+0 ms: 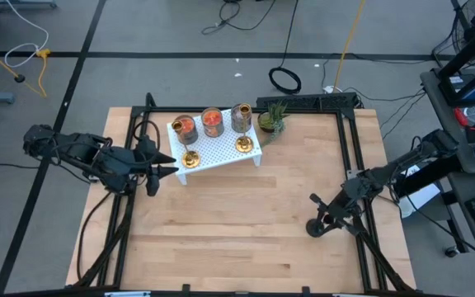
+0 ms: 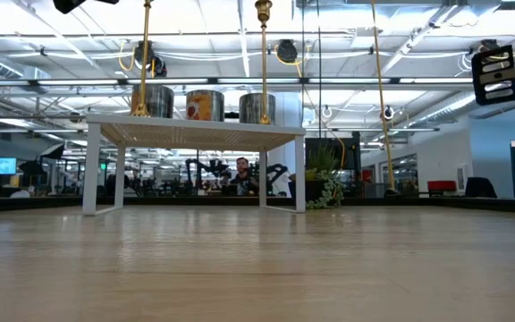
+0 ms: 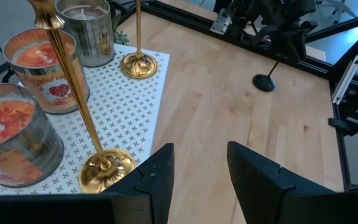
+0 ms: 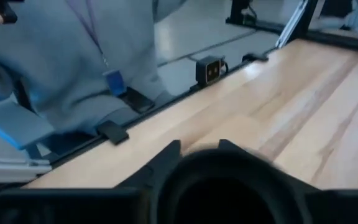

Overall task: Pick & Place candle stick holders
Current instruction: Put the black candle holder on the shelf

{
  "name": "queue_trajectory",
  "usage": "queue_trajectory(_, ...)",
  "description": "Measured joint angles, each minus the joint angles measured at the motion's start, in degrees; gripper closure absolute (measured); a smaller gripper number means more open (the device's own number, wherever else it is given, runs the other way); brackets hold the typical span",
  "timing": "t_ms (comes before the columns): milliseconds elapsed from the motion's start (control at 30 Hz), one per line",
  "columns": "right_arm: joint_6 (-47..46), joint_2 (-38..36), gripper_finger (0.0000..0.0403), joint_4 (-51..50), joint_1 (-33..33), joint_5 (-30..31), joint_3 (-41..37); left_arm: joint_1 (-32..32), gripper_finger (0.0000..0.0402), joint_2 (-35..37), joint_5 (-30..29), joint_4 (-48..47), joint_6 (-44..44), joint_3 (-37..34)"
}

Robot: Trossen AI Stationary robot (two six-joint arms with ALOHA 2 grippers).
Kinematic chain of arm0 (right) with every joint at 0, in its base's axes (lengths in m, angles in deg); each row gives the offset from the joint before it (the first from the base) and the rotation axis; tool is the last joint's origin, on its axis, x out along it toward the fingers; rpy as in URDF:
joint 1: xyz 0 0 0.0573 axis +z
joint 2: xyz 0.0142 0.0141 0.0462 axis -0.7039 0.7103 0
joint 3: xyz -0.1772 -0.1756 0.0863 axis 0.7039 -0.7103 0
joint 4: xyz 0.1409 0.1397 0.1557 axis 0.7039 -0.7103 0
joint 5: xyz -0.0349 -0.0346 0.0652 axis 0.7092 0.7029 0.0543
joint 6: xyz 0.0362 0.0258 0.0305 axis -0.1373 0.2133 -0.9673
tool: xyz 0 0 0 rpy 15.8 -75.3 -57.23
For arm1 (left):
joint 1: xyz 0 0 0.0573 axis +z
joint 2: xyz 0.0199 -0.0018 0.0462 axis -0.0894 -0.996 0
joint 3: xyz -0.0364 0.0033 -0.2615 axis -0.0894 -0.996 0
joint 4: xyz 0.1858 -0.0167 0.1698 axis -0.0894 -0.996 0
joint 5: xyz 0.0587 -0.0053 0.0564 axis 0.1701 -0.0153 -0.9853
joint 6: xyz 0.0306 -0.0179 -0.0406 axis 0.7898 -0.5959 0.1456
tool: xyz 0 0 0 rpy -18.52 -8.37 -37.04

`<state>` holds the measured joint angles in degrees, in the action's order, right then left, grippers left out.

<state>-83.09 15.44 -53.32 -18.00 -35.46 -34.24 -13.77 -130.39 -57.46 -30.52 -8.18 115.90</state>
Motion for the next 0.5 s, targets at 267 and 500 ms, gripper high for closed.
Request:
queue_trajectory(267,0.2,0.0,0.0318,7.3,0.0,1.2,-0.8,0.0,0.0249,0.0,0.0,0.0,-0.1,0.0)
queue_trajectory(500,-0.5,0.1,0.0330,14.9,-0.2,12.2,-0.8,0.0,0.0250,0.0,0.0,-0.2,-1.3,0.0)
